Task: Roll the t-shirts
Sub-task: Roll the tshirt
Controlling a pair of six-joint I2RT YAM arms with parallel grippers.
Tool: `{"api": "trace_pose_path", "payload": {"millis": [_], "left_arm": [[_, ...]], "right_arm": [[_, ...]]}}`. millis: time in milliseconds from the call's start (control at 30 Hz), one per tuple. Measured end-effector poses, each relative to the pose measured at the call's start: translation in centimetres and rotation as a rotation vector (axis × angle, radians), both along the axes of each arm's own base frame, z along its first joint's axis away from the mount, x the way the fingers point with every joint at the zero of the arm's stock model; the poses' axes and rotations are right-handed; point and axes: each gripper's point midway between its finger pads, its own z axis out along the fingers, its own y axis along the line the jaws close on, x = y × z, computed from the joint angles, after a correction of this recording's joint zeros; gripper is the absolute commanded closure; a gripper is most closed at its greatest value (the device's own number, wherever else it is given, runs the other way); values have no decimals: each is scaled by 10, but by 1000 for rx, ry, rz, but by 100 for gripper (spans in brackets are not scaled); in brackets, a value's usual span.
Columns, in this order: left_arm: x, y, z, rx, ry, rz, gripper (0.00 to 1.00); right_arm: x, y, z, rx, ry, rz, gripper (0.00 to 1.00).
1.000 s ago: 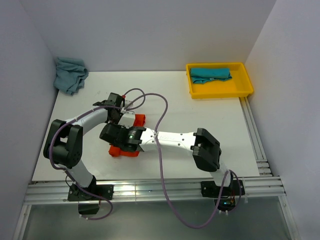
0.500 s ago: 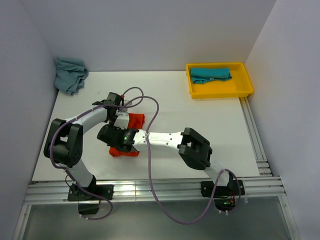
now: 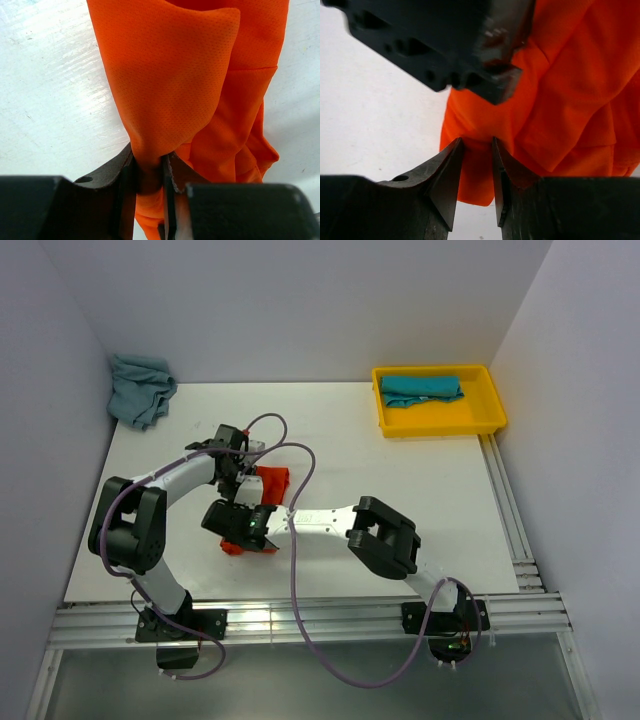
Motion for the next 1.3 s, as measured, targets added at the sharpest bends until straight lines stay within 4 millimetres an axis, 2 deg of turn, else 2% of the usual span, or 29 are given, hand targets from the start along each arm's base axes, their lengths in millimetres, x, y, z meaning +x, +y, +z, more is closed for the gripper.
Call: {"api": "trace_pose_path", "payload": {"millis": [100,233,433,633,967,1133,1300], "left_arm": [[0,0,0,2,1,-2,72],[0,0,0,4,0,-3,54],[-2,0,0,5,5,-17,40],[-2,-2,4,0,10,-38,36],[11,-12,27,-39,-23,-64,30],[15,-8,33,-38,-33,-62,30],[19,4,34,-32,-32,-42,30]], "right_arm": [[-1,-3,-5,-5,7,-7,62],[-2,-2,-6,-1,11,-12,61],[-3,-3,-9,2,21,-22,60],[-4,-4,-16,27,23,-31,60],[-8,-8,-17,147,40,-31,60],[-8,-9,-17,184,48,-29,59],[-9,-14,-19,242,68,-26,59]]}}
